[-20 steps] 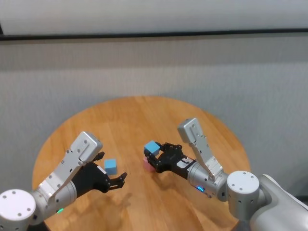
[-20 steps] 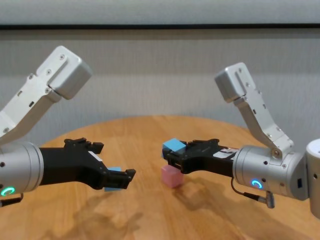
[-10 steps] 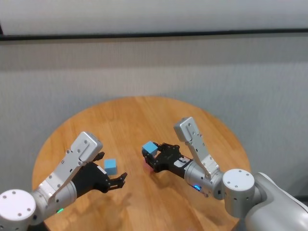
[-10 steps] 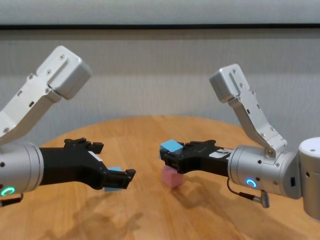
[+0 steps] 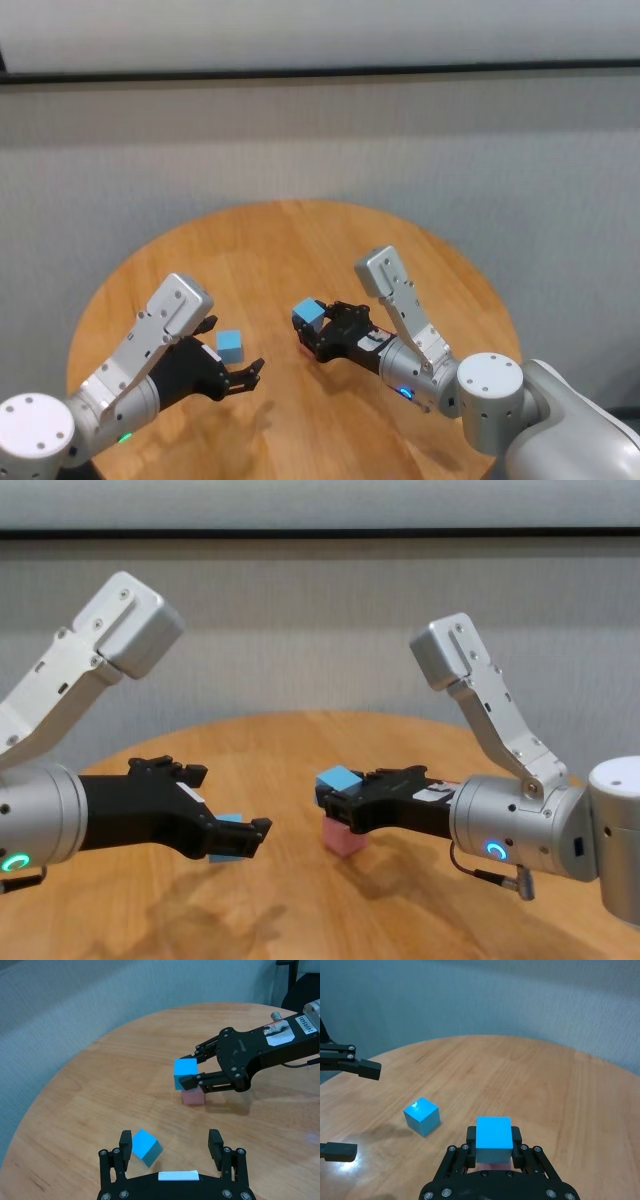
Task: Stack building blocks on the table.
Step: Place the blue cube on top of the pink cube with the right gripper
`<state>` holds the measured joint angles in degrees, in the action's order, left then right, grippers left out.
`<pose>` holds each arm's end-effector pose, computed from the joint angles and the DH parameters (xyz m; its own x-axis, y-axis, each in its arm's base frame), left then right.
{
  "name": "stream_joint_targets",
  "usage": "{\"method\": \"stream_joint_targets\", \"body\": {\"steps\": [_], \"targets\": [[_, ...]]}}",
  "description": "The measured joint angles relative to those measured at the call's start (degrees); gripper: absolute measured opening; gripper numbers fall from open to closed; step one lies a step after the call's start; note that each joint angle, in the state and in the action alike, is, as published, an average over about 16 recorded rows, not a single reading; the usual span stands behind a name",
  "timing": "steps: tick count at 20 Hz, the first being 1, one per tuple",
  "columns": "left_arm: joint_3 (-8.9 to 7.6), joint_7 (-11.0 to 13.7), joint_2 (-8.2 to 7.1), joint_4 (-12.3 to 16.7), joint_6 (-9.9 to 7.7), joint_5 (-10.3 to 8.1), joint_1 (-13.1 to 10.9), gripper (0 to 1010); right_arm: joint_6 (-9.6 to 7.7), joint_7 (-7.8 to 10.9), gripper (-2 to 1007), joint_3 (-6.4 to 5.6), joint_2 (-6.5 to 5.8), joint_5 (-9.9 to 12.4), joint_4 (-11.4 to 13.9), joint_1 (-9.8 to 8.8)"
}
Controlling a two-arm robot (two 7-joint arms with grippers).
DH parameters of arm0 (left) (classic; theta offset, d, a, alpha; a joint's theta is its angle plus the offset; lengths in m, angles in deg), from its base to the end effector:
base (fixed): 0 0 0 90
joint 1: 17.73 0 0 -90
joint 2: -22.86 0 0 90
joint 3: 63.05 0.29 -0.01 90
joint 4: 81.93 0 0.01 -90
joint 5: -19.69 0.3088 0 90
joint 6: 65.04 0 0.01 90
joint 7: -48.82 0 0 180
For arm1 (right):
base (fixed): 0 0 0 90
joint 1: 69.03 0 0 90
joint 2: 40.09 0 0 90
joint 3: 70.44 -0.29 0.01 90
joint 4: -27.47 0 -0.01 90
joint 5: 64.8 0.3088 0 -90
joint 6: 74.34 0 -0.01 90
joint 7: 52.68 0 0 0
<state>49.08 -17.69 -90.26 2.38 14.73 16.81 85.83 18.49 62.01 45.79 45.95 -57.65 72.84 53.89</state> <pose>0.3766 0.0179 -0.2741 0.6440 0.7070 0.2923 -0.7624 0.5615 0.3216 0.4595 0.0655 -0.3297 0.6780 -0.7316 0.0706 0.7197 0.6413 -0.2662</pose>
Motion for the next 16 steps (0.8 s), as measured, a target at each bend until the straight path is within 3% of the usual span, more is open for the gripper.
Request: {"method": "stream_joint_targets", "body": {"steps": [16], "targets": [[0.00, 0.0, 0.00, 0.0, 0.00, 0.00, 0.0, 1000, -1.40, -1.07, 370, -0.15, 0.21, -1.1, 0.5, -0.28]]}}
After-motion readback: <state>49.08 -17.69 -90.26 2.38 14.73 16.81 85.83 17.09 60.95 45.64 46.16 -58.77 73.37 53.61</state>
